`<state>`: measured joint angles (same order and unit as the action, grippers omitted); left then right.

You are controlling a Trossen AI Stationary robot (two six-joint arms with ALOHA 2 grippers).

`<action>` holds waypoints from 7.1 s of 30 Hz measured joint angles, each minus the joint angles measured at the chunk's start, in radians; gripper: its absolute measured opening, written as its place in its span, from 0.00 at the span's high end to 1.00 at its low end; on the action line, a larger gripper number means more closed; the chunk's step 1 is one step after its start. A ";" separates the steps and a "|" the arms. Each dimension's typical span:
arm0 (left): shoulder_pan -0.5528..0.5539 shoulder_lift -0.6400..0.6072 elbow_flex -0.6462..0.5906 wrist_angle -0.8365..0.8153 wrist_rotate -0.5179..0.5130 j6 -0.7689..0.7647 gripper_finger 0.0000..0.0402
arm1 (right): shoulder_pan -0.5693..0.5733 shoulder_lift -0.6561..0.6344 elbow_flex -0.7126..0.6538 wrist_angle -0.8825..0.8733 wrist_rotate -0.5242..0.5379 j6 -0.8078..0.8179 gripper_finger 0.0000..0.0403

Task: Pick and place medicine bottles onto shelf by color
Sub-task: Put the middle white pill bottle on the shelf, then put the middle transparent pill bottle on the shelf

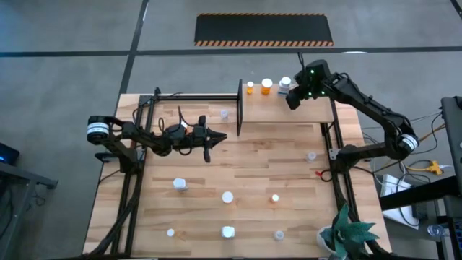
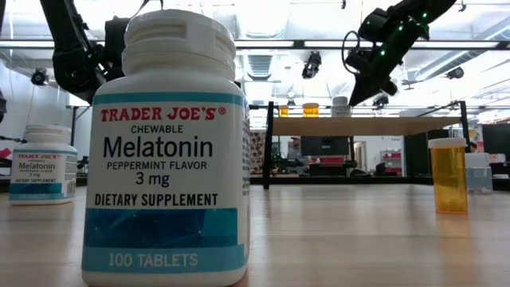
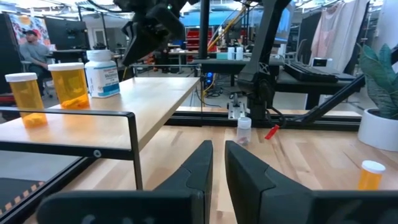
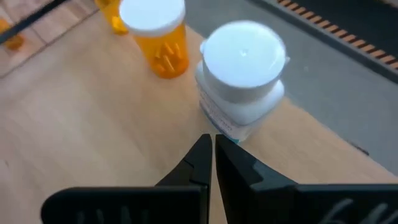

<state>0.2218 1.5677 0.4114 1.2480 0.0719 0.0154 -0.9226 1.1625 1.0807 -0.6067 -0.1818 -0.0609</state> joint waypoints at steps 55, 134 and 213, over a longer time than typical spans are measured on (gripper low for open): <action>0.021 0.000 -0.013 -0.010 -0.002 -0.003 0.94 | 0.985 -0.354 -0.161 -0.635 0.547 0.959 0.70; 0.021 0.000 -0.013 -0.026 0.003 -0.008 0.94 | 0.981 0.018 -0.377 -0.399 0.435 1.465 0.47; 0.020 0.000 -0.013 -0.055 0.003 0.016 0.94 | -0.050 0.383 0.602 -0.735 0.280 0.105 0.65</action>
<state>0.2420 1.5677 0.3988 1.1928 0.0750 0.0315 -0.9725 1.5456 1.6831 -1.3415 0.0984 0.0443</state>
